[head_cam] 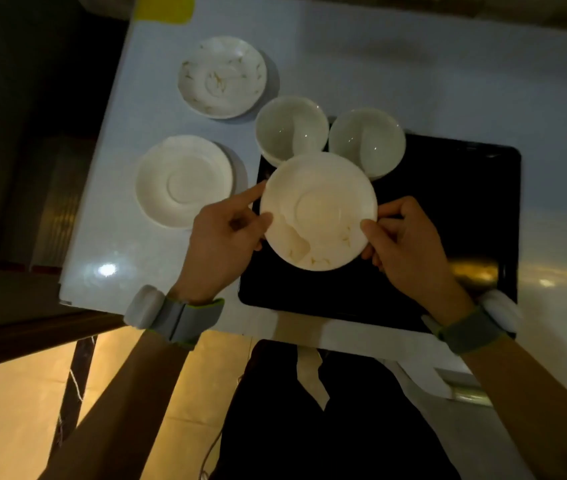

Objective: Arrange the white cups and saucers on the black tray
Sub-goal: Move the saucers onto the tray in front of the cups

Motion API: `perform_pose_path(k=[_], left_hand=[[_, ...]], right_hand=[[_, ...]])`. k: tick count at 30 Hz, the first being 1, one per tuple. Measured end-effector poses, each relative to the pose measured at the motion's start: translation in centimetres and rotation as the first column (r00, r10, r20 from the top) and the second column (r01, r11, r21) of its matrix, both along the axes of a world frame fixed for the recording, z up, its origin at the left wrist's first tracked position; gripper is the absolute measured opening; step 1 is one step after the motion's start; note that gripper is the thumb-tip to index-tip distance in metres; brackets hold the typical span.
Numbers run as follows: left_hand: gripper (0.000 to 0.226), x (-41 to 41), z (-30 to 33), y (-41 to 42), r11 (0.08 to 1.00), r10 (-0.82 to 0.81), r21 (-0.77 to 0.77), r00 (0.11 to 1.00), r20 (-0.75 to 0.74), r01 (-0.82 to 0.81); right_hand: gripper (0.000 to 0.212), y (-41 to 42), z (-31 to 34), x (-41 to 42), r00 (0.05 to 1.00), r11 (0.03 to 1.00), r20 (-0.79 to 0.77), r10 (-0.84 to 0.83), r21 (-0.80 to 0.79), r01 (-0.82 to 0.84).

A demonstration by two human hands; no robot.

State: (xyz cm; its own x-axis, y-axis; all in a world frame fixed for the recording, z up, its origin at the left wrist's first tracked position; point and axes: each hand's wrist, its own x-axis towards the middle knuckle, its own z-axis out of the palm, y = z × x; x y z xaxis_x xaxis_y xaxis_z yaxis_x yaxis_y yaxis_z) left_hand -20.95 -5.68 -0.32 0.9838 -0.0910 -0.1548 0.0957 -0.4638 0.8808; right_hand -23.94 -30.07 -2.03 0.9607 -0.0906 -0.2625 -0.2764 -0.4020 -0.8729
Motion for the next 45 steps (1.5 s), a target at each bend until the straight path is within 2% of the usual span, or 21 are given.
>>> perform_pose_path(k=[5, 11, 16, 20, 24, 37, 43, 45], left_hand=[[0.045, -3.0, -1.4, 0.1, 0.991, 0.082, 0.107, 0.995, -0.052, -0.076], [0.044, -4.8, -3.2, 0.2, 0.982, 0.102, 0.173, 0.984, -0.144, -0.076], [0.044, -5.3, -4.1, 0.4, 0.969, 0.089, 0.239, 0.989, -0.118, -0.058], [0.044, -5.2, -4.4, 0.3, 0.936, 0.032, 0.353, 0.998, -0.05, -0.012], [0.044, -5.3, -4.4, -0.1, 0.922, 0.013, 0.386, 0.999, -0.03, -0.001], [0.036, -4.5, -3.5, -0.7, 0.859, -0.052, 0.497, 0.986, -0.16, 0.126], [0.036, -4.4, -3.5, -0.3, 0.86, -0.053, 0.497, 0.99, -0.133, 0.112], [0.039, -4.2, -3.3, 0.2, 0.871, -0.047, 0.482, 0.992, -0.113, 0.096]], right_hand=[[0.015, 0.7, -1.4, -2.6, 0.998, 0.995, -0.014, 0.068, -0.075, -0.069], [0.015, 1.4, -3.3, -4.3, 0.993, 0.992, -0.085, 0.084, -0.085, -0.091], [0.018, 1.7, -4.0, -4.4, 0.989, 0.989, -0.107, 0.106, -0.093, -0.116], [0.016, 2.0, -4.2, -4.2, 0.985, 0.987, -0.134, 0.108, -0.102, -0.122], [0.016, 1.9, -4.2, -4.1, 0.98, 0.988, -0.166, 0.107, -0.089, -0.123], [0.019, 1.8, -3.7, -3.7, 0.968, 0.993, -0.238, 0.084, -0.066, -0.103], [0.025, 1.3, -2.8, -3.6, 0.958, 0.992, -0.268, 0.098, -0.053, -0.116], [0.025, 1.1, -2.5, -3.6, 0.97, 0.987, -0.231, 0.081, -0.114, -0.11]])
